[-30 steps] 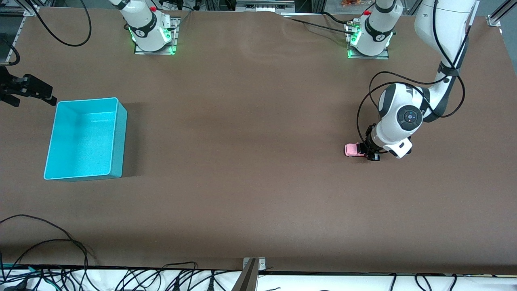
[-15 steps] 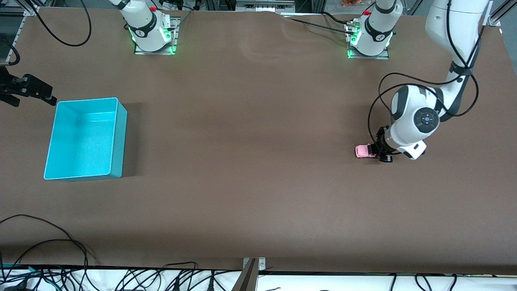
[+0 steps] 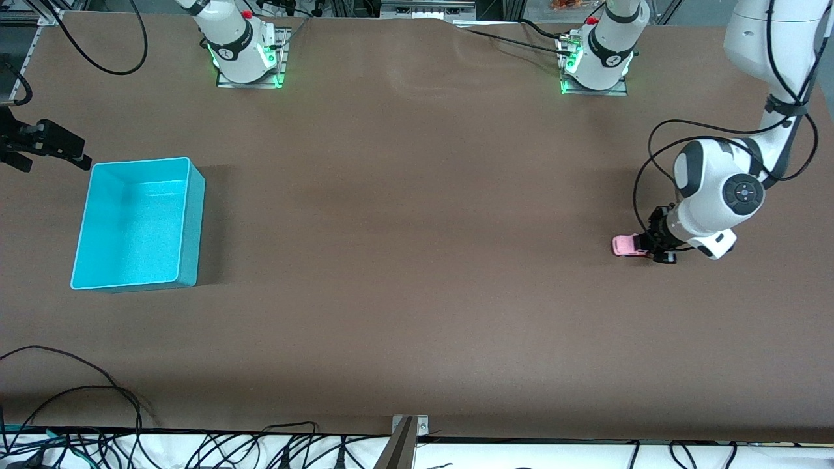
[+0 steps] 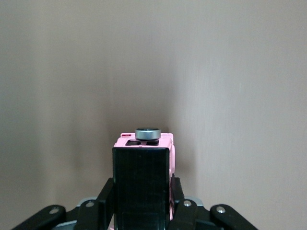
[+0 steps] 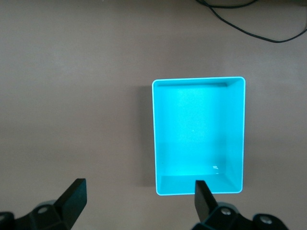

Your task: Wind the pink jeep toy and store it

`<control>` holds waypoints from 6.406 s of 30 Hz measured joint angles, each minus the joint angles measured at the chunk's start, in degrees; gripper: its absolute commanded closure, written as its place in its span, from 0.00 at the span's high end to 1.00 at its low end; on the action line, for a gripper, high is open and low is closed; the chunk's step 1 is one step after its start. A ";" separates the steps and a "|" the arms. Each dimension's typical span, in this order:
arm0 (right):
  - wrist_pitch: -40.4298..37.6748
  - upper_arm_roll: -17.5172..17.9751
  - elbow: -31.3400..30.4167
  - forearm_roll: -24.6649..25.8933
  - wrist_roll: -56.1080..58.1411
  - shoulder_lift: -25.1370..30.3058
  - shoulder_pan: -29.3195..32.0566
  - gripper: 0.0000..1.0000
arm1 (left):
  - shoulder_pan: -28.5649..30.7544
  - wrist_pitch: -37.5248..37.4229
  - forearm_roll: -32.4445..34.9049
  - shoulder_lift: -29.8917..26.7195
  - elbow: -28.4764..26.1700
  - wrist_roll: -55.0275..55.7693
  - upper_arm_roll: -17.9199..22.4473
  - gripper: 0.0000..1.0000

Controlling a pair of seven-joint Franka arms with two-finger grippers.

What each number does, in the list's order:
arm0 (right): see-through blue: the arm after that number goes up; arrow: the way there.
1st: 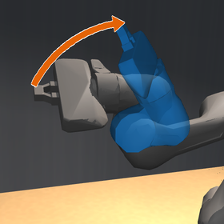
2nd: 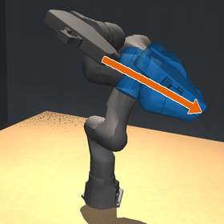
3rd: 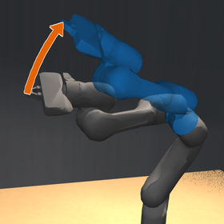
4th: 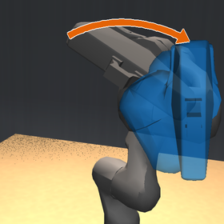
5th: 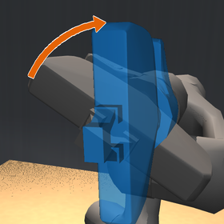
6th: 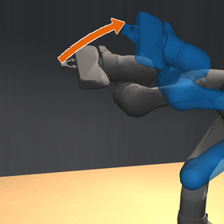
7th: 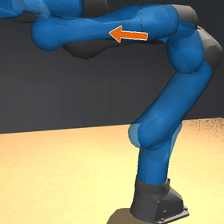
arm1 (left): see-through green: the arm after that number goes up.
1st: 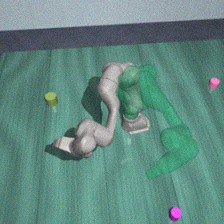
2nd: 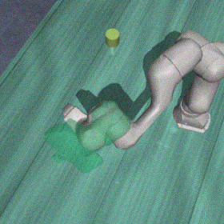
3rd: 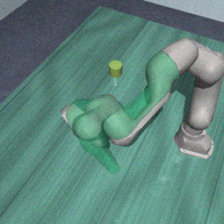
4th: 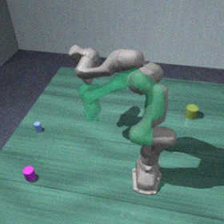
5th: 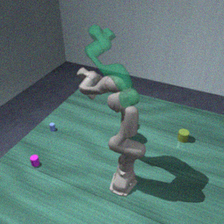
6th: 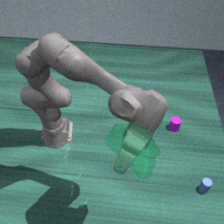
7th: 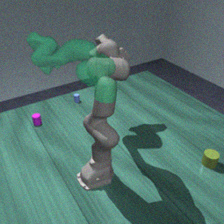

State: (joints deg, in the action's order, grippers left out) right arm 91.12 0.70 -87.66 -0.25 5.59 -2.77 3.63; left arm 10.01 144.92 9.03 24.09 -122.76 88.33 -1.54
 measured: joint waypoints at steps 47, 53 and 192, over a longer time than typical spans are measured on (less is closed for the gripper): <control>0.00 0.02 0.00 0.00 0.00 0.00 -0.01 1.00 | 4.27 -31.20 2.50 -8.80 20.80 -25.84 -4.11 1.00; 0.00 0.02 0.00 0.00 0.00 0.00 -0.01 1.00 | 4.31 -36.38 0.82 -9.70 26.84 -39.26 -4.36 1.00; 11.17 1.69 -16.96 -0.62 -9.18 1.04 -1.62 1.00 | 4.48 -47.07 -7.78 -12.49 35.62 -87.83 -7.95 1.00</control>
State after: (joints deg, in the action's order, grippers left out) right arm 102.29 2.39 -104.63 -0.87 -3.59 -1.73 2.01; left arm 14.49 97.85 1.26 11.61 -87.14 0.50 -9.49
